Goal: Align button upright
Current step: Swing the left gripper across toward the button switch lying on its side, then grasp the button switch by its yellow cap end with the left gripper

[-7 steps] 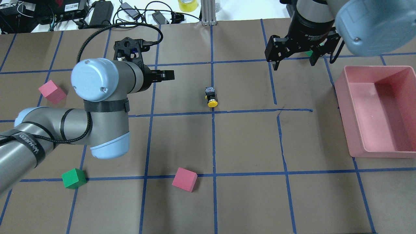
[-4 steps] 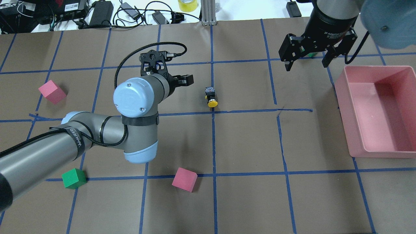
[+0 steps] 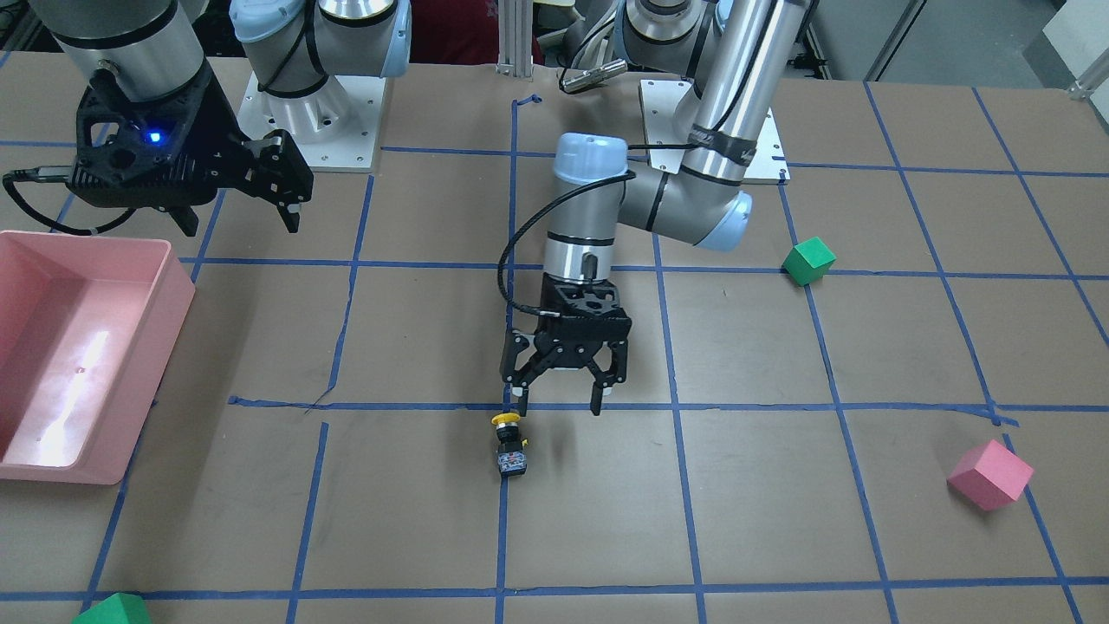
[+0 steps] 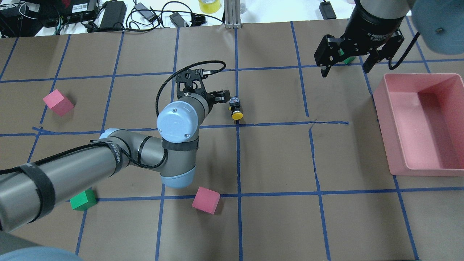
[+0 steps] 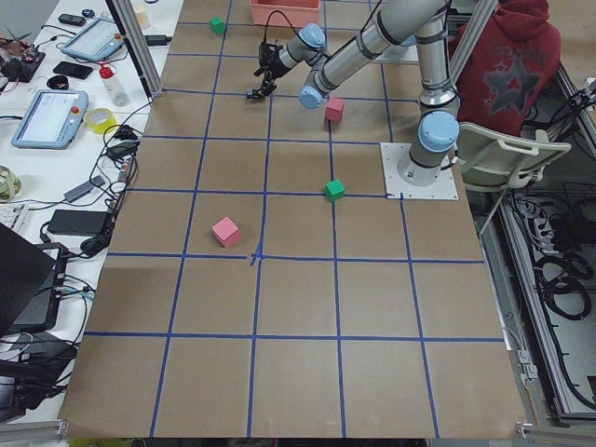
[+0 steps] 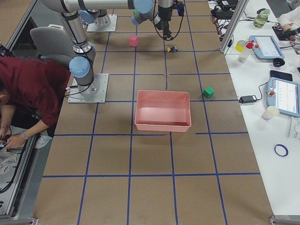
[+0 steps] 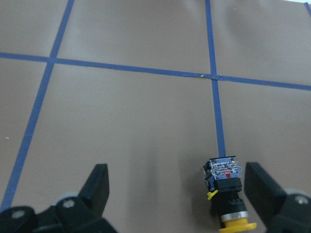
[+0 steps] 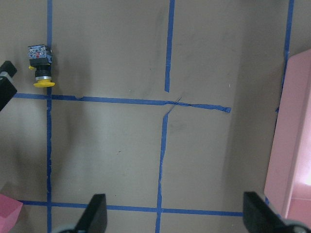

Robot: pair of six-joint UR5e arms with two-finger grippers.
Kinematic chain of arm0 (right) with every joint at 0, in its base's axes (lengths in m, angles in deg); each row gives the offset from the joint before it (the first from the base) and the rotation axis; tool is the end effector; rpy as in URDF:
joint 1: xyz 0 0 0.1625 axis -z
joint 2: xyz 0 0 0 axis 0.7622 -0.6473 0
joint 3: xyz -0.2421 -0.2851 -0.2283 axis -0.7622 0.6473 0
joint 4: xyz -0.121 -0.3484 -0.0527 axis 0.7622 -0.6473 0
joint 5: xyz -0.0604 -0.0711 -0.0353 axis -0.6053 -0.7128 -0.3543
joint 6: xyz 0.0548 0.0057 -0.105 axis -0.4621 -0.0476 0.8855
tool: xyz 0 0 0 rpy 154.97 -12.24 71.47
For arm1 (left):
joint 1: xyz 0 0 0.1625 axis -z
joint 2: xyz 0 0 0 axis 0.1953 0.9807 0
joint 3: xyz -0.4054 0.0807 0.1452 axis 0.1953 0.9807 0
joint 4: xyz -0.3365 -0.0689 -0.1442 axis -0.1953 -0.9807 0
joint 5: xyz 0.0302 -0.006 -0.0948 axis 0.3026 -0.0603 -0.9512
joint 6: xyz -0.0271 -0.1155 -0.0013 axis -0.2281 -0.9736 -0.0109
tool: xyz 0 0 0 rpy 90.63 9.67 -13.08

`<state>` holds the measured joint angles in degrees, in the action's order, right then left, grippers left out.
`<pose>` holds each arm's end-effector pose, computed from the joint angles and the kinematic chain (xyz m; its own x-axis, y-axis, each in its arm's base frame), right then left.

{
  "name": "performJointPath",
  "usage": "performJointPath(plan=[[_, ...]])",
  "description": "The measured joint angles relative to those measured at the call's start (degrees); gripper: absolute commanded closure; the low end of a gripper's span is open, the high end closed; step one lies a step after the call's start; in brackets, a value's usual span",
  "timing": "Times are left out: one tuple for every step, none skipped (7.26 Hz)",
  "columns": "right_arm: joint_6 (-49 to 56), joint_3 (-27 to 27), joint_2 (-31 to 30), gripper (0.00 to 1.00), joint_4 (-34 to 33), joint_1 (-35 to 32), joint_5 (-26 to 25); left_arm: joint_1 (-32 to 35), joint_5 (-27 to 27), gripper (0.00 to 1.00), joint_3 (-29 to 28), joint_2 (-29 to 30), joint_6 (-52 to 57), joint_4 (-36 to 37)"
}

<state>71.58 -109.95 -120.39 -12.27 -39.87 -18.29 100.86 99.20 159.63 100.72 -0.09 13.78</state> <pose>0.1304 -0.4603 0.4961 -0.9979 -0.0640 -0.0054 -0.0638 0.9974 -0.0347 -0.3154 -0.4833 0.2324 -0.9787 -0.1018 0.1784 -0.1952 0.7315 -0.6533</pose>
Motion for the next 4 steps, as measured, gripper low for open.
performJointPath(plan=[[0.02, -0.04, -0.01, 0.0, -0.25, 0.06, 0.04, 1.37, 1.27, 0.08, -0.76, 2.52, -1.01, 1.07], [0.02, -0.05, 0.02, 0.0, -0.69, 0.11, 0.15, 2.42, 1.93, 0.08, -1.89, 4.77, -1.36, 2.45], [-0.01, -0.11, 0.09, 0.0, -1.35, 0.13, 0.31, 3.61, 2.88, 0.09, -3.41, 6.85, -1.37, 3.12], [-0.01, -0.17, 0.17, 0.0, -1.82, 0.15, 0.38, 4.87, 4.14, 0.13, -4.42, 8.67, -0.96, 3.41]])
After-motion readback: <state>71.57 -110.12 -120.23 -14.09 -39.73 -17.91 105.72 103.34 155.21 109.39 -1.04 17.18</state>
